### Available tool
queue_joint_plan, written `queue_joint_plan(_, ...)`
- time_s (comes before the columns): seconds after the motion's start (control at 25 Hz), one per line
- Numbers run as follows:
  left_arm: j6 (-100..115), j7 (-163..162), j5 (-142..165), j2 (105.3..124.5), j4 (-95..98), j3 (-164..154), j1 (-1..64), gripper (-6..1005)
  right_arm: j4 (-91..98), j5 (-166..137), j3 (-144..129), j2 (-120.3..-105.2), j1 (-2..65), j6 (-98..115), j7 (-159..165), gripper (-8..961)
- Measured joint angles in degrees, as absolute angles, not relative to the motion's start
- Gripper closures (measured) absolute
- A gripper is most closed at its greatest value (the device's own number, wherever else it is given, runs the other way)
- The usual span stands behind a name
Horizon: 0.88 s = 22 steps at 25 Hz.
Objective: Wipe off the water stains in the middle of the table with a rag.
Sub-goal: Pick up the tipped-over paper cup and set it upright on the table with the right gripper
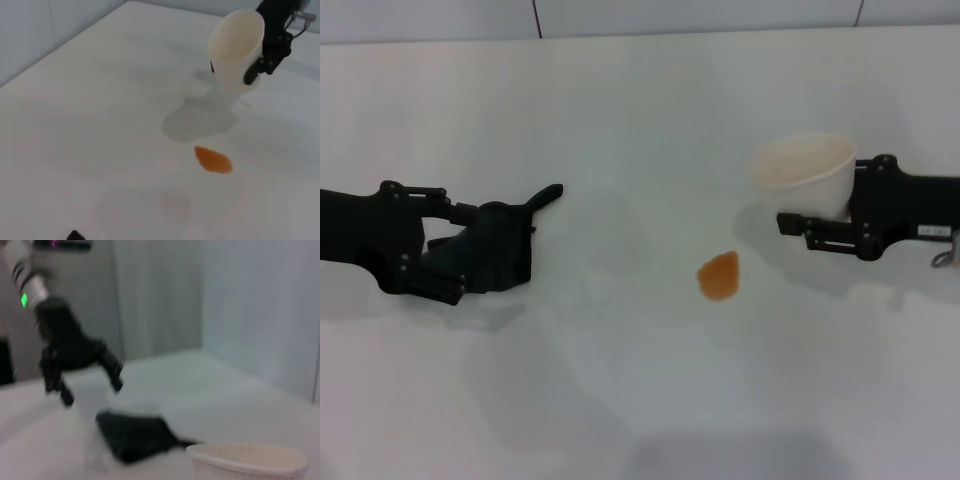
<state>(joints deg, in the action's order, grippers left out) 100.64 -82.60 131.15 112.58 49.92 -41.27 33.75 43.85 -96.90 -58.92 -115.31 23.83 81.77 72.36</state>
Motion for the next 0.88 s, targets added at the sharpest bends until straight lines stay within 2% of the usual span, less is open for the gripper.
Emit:
queue_joint_plan(0.52,100.89,-82.21,131.31,112.41,49.98,-41.31,34.42,107,9.80,-69.96,-59.26,-116.15,26.76,78.87,35.85,422)
queue_joint_plan(0.88,100.70,-82.07,131.34,112.40,49.82,-41.31,34.28,106,2.17,-68.05,-58.76,-116.19,27.31,76.95,27.97,429)
